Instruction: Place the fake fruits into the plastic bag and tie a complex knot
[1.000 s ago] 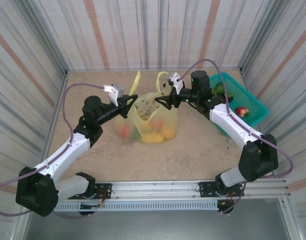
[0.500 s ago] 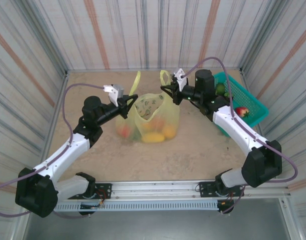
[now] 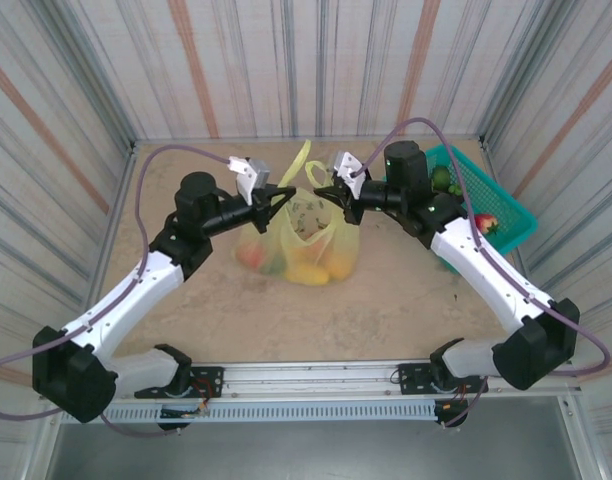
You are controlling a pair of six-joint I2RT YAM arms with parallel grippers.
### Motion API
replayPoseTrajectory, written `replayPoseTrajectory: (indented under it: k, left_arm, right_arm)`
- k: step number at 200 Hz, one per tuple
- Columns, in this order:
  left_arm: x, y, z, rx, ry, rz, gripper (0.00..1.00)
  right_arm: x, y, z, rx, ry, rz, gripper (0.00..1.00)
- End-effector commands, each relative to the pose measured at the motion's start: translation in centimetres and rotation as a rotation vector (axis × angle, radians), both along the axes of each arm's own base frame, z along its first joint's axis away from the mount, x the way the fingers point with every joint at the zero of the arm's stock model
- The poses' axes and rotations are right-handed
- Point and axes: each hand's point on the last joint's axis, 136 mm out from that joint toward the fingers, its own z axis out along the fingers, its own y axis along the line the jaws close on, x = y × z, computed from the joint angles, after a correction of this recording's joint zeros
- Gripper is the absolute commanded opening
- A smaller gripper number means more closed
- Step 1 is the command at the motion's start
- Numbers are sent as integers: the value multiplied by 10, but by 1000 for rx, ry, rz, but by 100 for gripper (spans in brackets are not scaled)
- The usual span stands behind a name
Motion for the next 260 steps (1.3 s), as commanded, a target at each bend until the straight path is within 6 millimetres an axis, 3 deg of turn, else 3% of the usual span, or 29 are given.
replayPoseTrajectory:
  k: [1,66,114,202,260]
  left_arm:
    - [-3,-12,-8,63,20,-53,0]
    - [-24,-44,-10,97,-8,-237,0]
    - [-31,-45,-12,97,-38,-273,0]
    - [-26,-42,-25,128,-56,-243,0]
    - [-15,-37,-29,103,-35,-189,0]
  right_arm:
    - [-17,-3,5,-53,-56,63,0]
    - [-23,6,-21,-240,3,173,0]
    - [-28,5,-34,-282,39,210,0]
    - [-37,-1,-49,-279,98,227,0]
    - [-28,-9,-28,-149,77,143,0]
